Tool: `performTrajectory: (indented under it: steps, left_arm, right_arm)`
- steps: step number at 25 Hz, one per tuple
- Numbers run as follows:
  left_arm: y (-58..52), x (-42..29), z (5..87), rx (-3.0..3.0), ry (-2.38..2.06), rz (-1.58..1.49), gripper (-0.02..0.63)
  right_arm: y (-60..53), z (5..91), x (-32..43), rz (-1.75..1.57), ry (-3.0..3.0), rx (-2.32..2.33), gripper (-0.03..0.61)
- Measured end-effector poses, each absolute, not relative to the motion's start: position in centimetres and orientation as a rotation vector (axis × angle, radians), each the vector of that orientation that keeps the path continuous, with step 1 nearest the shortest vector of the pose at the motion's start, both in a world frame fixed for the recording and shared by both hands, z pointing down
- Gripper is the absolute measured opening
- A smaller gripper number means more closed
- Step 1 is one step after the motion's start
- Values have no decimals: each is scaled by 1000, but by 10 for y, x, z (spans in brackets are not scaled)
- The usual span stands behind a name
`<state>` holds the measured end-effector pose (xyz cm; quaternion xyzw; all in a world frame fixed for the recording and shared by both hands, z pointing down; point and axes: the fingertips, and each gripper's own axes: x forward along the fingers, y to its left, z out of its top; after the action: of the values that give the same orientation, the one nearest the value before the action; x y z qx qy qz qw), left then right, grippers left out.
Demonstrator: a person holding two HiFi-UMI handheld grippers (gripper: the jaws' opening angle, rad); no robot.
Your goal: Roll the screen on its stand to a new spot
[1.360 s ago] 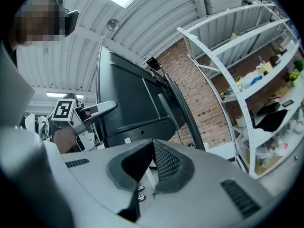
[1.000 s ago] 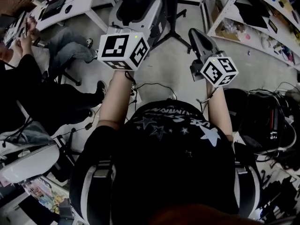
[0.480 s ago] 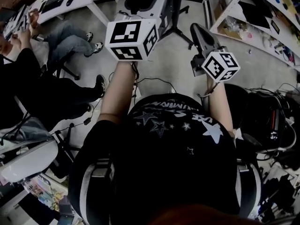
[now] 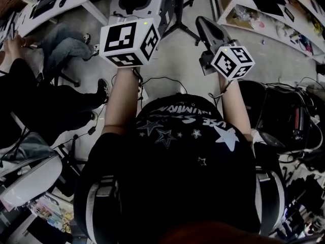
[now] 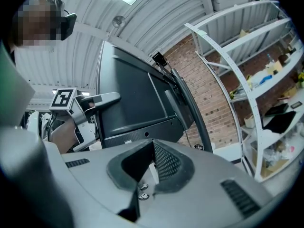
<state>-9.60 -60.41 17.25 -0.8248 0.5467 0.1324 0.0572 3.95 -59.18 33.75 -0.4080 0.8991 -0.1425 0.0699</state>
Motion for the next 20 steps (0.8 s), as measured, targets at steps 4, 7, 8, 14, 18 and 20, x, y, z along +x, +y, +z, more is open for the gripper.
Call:
performTrajectory:
  steps: [4, 7, 8, 14, 18, 20]
  left_arm:
    - [-591, -101, 173, -2509, 1641, 415, 244]
    - [-581, -105, 173, -2519, 1632, 423, 244]
    - [-577, -107, 173, -2522, 1628, 427, 244]
    - [-549, -122, 173, -2534, 1605, 447, 244]
    - [-533, -135, 173, -2543, 1593, 462, 242]
    - [-526, -140, 173, -2546, 1587, 472, 241]
  right_arm:
    - [-586, 340, 36, -436, 2705, -1237, 6]
    - [-579, 341, 31, -442, 2705, -1243, 6]
    - [-576, 341, 29, -442, 2704, -1244, 6]
    - [-554, 339, 15, -438, 2693, -1264, 6]
    - [-535, 341, 12, -431, 2674, -1303, 6]
    - [-526, 345, 11, -428, 2668, -1330, 6]
